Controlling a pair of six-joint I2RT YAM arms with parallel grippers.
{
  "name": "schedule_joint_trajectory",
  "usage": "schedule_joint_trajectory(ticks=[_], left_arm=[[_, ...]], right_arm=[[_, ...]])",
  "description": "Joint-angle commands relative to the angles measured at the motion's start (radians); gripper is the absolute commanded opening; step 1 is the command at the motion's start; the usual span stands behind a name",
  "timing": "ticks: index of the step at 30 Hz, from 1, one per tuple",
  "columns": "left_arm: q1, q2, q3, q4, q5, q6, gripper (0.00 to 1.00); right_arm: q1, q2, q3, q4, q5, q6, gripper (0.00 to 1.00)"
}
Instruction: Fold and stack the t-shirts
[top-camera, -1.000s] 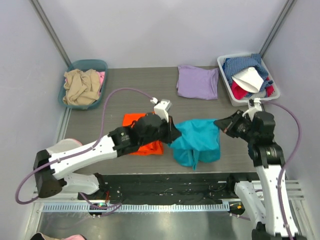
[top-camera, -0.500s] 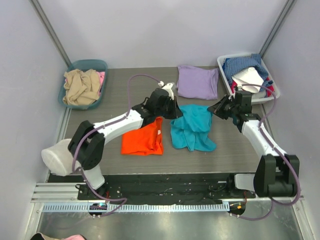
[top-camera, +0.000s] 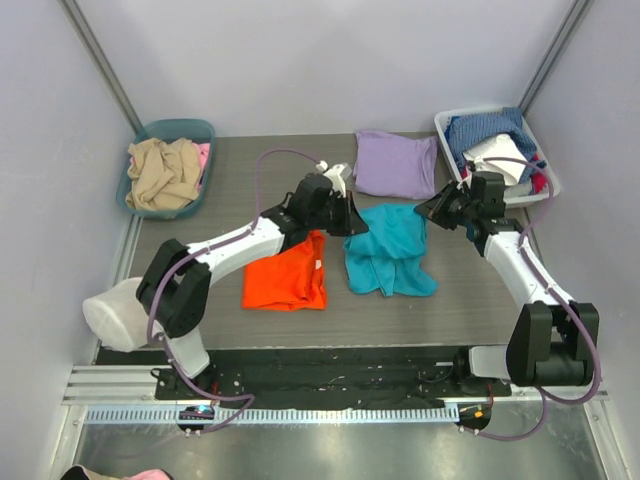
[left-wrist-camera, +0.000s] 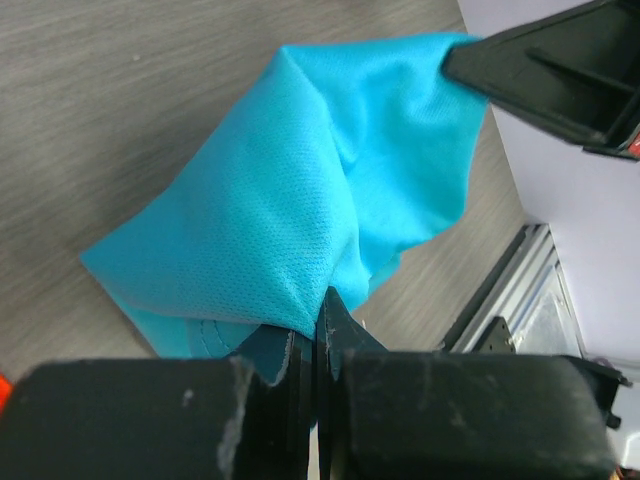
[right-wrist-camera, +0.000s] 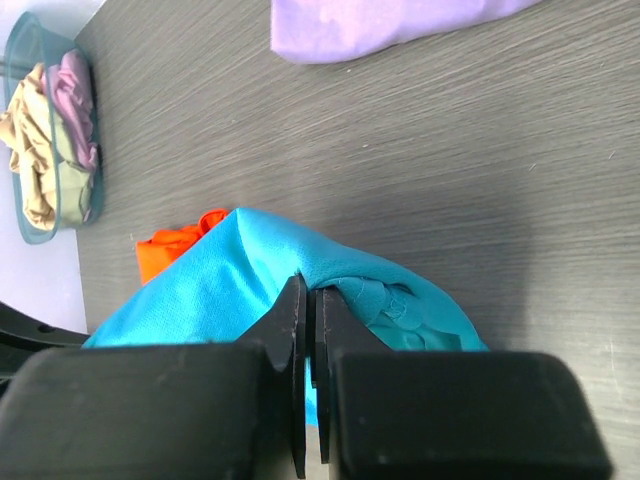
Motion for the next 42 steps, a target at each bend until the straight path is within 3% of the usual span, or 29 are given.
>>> schedule_joint_trajectory(ticks=[1,14,28,42], left_arm=[[0.001,-0.109,-0.064,0.057,0.040,-0.027,0.00],[-0.057,-0.150,-0.269,0.123,0.041,-0.096,0.00],[-0.160,-0.095,-0.289,0.178,0.025,-0.148,0.00],[-0.250,-0.064,-0.317,0.241,0.011,-0.214,0.00]], right_arm=[[0.002,-0.093,0.069,-0.065,-0.017,-0.035,0.01],[0.004,-0.213,0.013,-0.301,0.009,-0.078,0.01],[0.004,-0.272,-0.045,-0.465,0.078,-0.109,0.01],[0.004,-0.367,-0.076,-0.586,0.262,-0.086,0.01]])
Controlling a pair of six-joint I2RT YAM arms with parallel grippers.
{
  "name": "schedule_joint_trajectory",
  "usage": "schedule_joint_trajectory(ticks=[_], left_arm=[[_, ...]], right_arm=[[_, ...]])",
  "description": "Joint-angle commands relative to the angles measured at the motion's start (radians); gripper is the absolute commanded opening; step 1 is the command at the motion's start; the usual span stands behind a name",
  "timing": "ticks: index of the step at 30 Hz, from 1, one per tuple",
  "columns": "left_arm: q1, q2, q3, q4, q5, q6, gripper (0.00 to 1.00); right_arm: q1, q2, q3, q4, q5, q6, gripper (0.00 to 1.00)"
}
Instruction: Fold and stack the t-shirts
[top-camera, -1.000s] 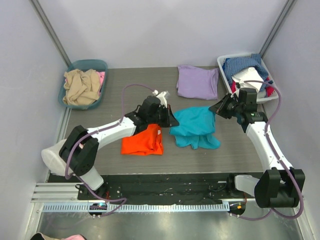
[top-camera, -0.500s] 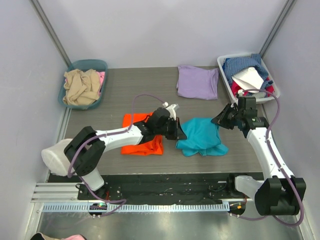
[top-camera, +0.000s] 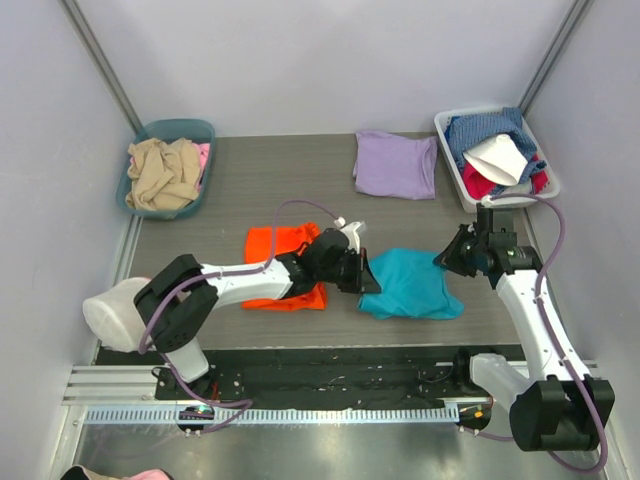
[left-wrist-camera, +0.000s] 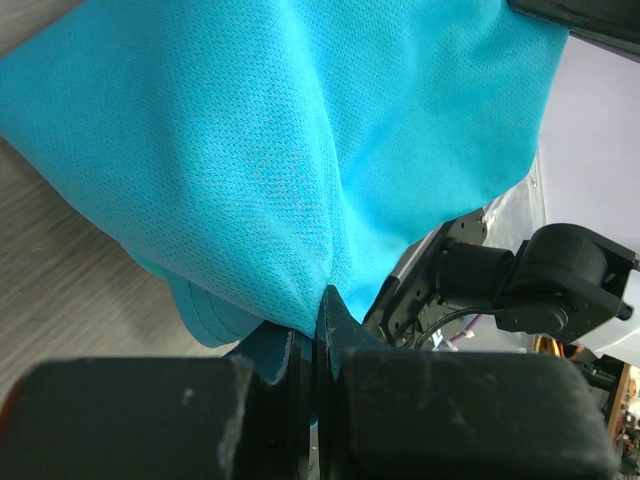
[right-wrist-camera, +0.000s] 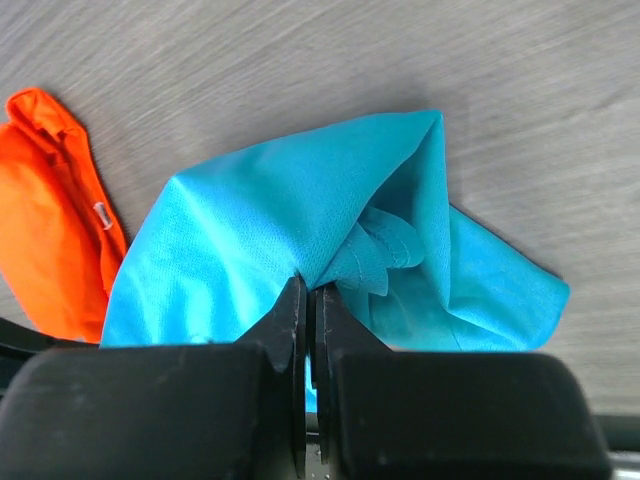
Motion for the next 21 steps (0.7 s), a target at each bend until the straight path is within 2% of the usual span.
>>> schedule_joint_trajectory(ticks=[1,11,12,13,14,16,17,18,20,21], left_arm=[[-0.040,0.020,0.008,0.081,-0.007,-0.032,0.00],[-0.164,0.137,0.080,0.131,-0.018,-0.084,0.00],[-0.172,0.147,0.092,0.137,-0.019,-0.088,0.00],[-0.178,0.169,0.098,0.147,-0.021,-0.093,0.00],[-0.189,0.180,0.105,0.152,-0.019,-0.101,0.00],[-0.195,0.206,0.117,0.164,-0.022,-0.107,0.03],[-0.200,0.212,0.120,0.167,-0.022,-0.108,0.07],[-0.200,0.220,0.125,0.167,-0.024,-0.114,0.19],[-0.201,0.224,0.126,0.170,-0.025,-0.114,0.31],[-0.203,0.223,0.125,0.170,-0.027,-0.116,0.43]], right_arm=[[0.004,-0.055,0.007,-0.036,0.090,0.027,0.01],[0.004,-0.078,-0.013,-0.085,0.158,0.085,0.01],[0.004,-0.079,-0.016,-0.088,0.158,0.085,0.06],[0.004,-0.079,-0.020,-0.087,0.160,0.085,0.14],[0.002,-0.081,-0.020,-0.090,0.163,0.087,0.35],[0.004,-0.085,-0.014,-0.096,0.167,0.085,0.60],[0.002,-0.087,-0.010,-0.101,0.176,0.085,0.87],[0.002,-0.091,-0.004,-0.108,0.176,0.085,0.96],[0.004,-0.111,0.022,-0.116,0.218,0.085,1.00],[0.004,-0.118,0.033,-0.122,0.231,0.084,1.00]])
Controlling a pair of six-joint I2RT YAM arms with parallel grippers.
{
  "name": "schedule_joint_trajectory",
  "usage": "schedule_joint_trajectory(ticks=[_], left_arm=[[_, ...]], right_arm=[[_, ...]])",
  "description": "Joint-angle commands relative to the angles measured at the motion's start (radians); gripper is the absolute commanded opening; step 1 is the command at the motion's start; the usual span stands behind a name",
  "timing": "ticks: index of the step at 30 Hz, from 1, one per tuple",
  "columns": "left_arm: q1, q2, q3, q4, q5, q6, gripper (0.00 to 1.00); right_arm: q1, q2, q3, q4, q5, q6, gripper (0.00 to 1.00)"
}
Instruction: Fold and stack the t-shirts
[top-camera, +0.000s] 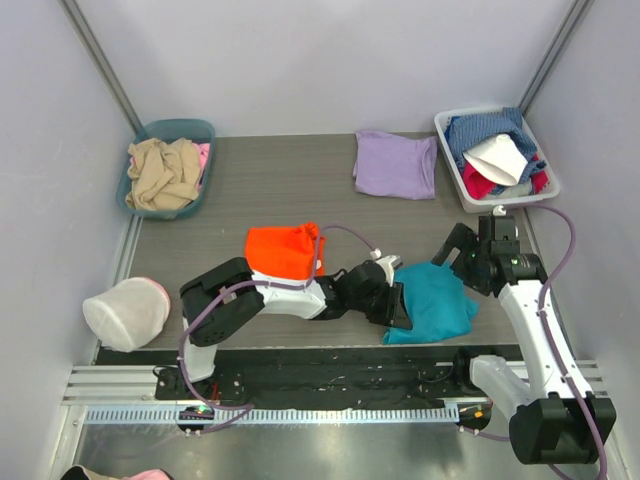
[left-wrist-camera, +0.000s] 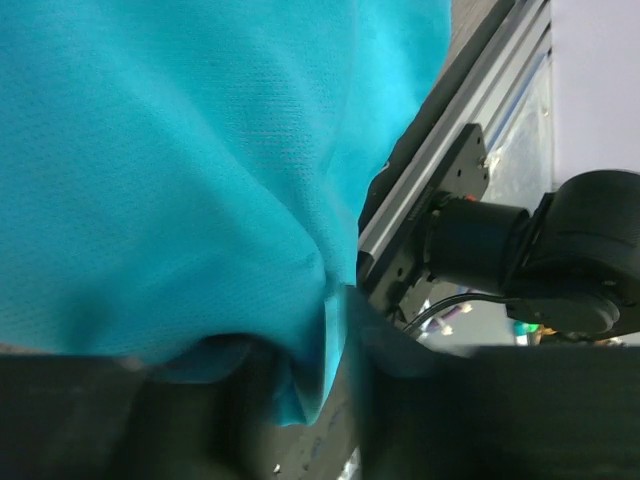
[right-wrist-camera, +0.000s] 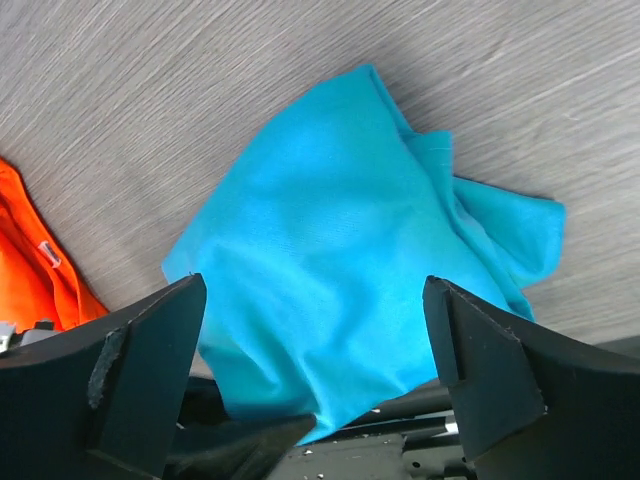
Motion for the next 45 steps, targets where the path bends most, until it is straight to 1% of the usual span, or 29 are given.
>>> schedule_joint_trajectory(ticks=[1,2,3,4,5,6,8,9,11,12,18,22,23,25,27,31,35,41,45], left_arm=[[-0.007,-0.001,0.032,0.063,-0.015,-0.016,0.47],[-0.010,-0.012,0.028,0.061,-0.017,-0.017,0.50],[-0.011,-0.018,0.027,0.061,-0.017,-0.017,0.60],[-0.014,-0.026,0.022,0.060,-0.020,-0.023,0.72],[-0.020,-0.036,0.016,0.055,-0.024,-0.025,0.75],[-0.024,-0.059,0.013,0.051,-0.029,-0.025,0.87],[-0.036,-0.090,-0.004,0.028,-0.053,-0.025,0.89],[-0.040,-0.127,-0.011,0.019,-0.061,-0.022,0.94],[-0.043,-0.167,-0.042,-0.003,-0.075,-0.025,0.95],[-0.045,-0.188,-0.054,-0.009,-0.087,-0.025,1.00],[-0.045,-0.380,-0.140,-0.138,-0.156,0.000,1.00],[-0.043,-0.506,-0.174,-0.253,-0.254,0.029,1.00],[-0.042,-0.554,-0.182,-0.291,-0.297,0.033,1.00],[-0.040,-0.599,-0.189,-0.342,-0.328,0.047,1.00],[-0.031,-0.650,-0.205,-0.360,-0.366,0.049,1.00],[-0.005,-0.693,-0.232,-0.371,-0.376,0.046,1.00],[0.009,-0.708,-0.242,-0.390,-0.379,0.047,1.00],[0.027,-0.773,-0.272,-0.425,-0.411,0.043,1.00],[0.052,-0.836,-0.300,-0.451,-0.432,0.041,1.00]], right_arm=[[0.004,-0.052,0.072,-0.013,0.072,0.004,1.00],[0.002,-0.062,0.081,-0.015,0.066,0.001,1.00],[0.002,-0.065,0.089,-0.015,0.052,-0.003,1.00],[0.004,-0.066,0.100,-0.017,0.039,-0.008,1.00],[0.004,-0.060,0.101,-0.017,0.031,-0.013,1.00],[0.004,-0.059,0.101,-0.018,-0.004,-0.016,1.00],[0.004,-0.049,0.091,-0.013,-0.044,-0.025,1.00],[0.004,-0.046,0.088,-0.010,-0.054,-0.028,1.00],[0.004,-0.046,0.072,-0.004,-0.084,-0.034,1.00],[0.004,-0.042,0.068,-0.001,-0.092,-0.037,1.00],[0.007,-0.016,-0.017,0.063,-0.150,-0.032,1.00],[0.008,0.024,-0.081,0.131,-0.192,-0.031,0.98],[0.039,0.044,-0.084,0.138,-0.190,-0.028,0.98],[0.076,0.070,-0.086,0.146,-0.156,-0.022,0.98],[0.105,0.110,-0.086,0.157,-0.123,-0.016,0.98],[0.215,0.176,-0.118,0.221,-0.092,0.042,0.98],[0.272,0.247,-0.152,0.310,-0.075,0.087,0.98],[0.310,0.383,-0.190,0.465,-0.098,0.145,0.99],[0.338,0.460,-0.201,0.617,-0.112,0.217,0.99]])
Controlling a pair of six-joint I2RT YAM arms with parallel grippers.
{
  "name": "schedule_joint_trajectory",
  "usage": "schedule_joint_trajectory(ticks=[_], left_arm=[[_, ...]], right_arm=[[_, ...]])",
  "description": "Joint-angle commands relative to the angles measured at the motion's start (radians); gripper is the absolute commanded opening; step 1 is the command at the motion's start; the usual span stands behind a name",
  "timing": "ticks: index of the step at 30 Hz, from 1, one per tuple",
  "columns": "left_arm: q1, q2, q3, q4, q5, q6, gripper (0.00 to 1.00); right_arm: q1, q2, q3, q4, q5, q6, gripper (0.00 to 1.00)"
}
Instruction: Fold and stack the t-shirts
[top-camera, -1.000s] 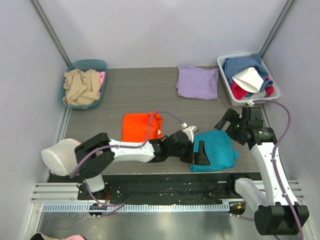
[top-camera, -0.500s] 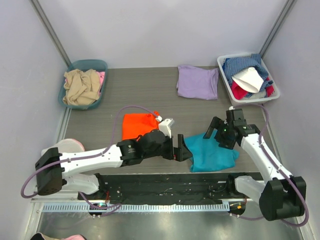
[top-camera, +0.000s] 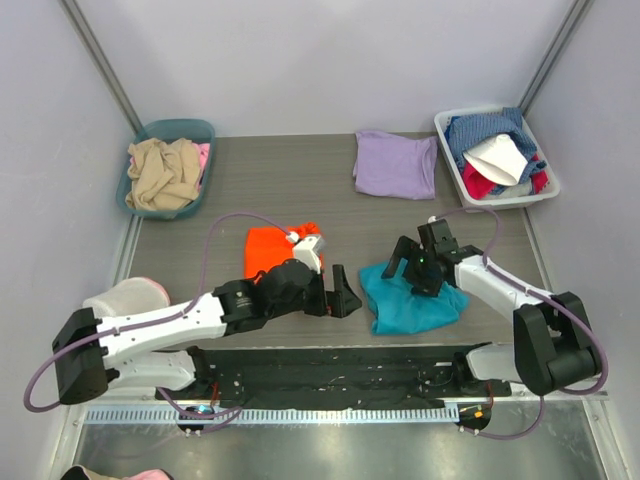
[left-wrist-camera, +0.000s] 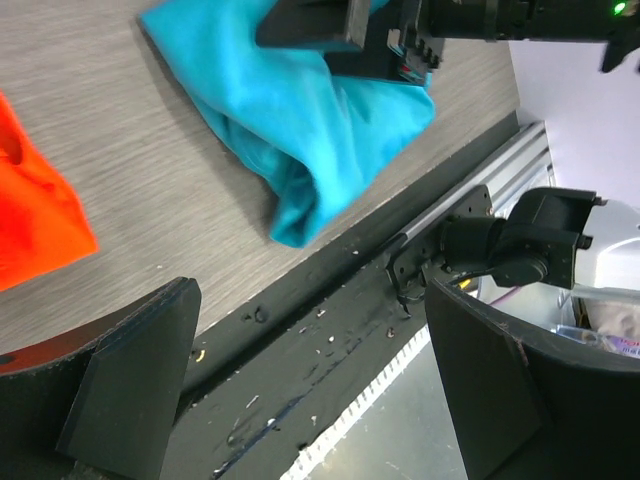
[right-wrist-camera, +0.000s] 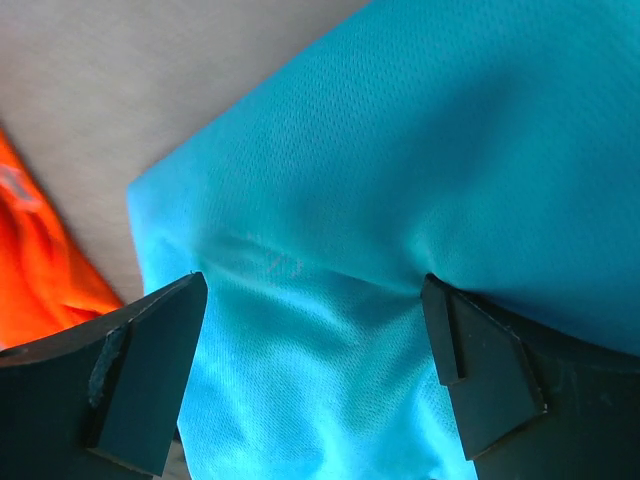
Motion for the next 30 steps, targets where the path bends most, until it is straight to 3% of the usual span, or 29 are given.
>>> schedule_joint_trajectory(ticks=[1,9,17,22,30], left_arm=[[0.035,-0.091,-0.026,-0.043,-0.059,0.008,1.00],[0.070,-0.176,-0.042,-0.116,-0.096,0.025,1.00],[0.118,-0.072,0.106,-0.094,-0.075,0.142,1.00],[0.220,0.066,0.148,0.107,0.062,0.149,1.00],[0.313,0.368,0.200,0.495,0.264,0.084,1.00]], right_arm=[[0.035,0.102,-0.032,0.236,-0.007,0.112,0.99],[0.076,0.288,0.055,0.484,-0.016,0.245,0.99],[0.096,0.090,0.175,0.262,0.011,0.154,1.00],[0.098,-0.037,0.142,0.212,0.076,0.117,1.00],[0.096,-0.018,0.048,0.218,0.194,0.094,1.00]])
